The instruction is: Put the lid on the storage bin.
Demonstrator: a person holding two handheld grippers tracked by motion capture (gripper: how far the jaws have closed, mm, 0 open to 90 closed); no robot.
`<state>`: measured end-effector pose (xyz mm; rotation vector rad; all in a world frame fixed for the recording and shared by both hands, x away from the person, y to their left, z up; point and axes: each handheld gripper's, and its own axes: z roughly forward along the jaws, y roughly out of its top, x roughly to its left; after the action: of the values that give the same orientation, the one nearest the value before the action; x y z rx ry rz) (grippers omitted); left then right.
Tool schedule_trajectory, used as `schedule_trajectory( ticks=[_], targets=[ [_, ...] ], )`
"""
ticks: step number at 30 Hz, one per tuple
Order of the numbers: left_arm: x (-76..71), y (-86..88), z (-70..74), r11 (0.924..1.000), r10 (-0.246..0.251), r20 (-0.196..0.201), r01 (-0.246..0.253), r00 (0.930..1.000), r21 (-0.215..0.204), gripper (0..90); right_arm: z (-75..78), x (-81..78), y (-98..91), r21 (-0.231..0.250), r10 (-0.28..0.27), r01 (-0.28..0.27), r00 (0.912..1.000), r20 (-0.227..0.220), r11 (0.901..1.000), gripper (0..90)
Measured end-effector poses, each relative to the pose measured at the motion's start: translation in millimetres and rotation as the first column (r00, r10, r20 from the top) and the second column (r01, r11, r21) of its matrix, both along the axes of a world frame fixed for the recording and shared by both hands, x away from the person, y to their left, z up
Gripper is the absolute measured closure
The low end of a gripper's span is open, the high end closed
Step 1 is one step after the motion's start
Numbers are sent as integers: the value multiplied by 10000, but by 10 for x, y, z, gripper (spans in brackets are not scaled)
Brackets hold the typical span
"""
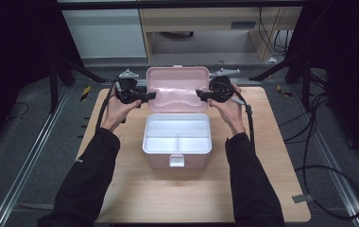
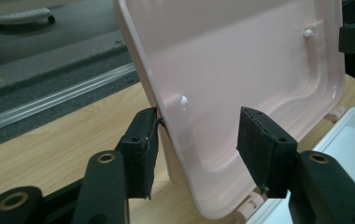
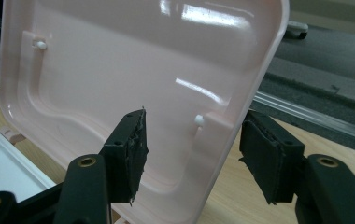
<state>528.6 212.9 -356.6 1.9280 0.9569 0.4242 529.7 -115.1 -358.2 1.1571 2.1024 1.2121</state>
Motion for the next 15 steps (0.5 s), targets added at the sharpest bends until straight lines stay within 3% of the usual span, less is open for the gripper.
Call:
schedule_trajectory(
  ticks=[3,8,15],
  targets=[
    [-24,7,54,10000,0,79,0,10000,-97,491,45,-25,1,35,-2,1,10000,58,10000,418],
    [-115,-13,137,9997,-28,293,21,9996,234,499,132,-115,8,-180,51,-47,9997,226,9998,418],
    [-247,-30,175,9994,-92,527,74,9986,336,512,206,-278,-7,-419,87,-70,9992,402,9991,428]
  ],
)
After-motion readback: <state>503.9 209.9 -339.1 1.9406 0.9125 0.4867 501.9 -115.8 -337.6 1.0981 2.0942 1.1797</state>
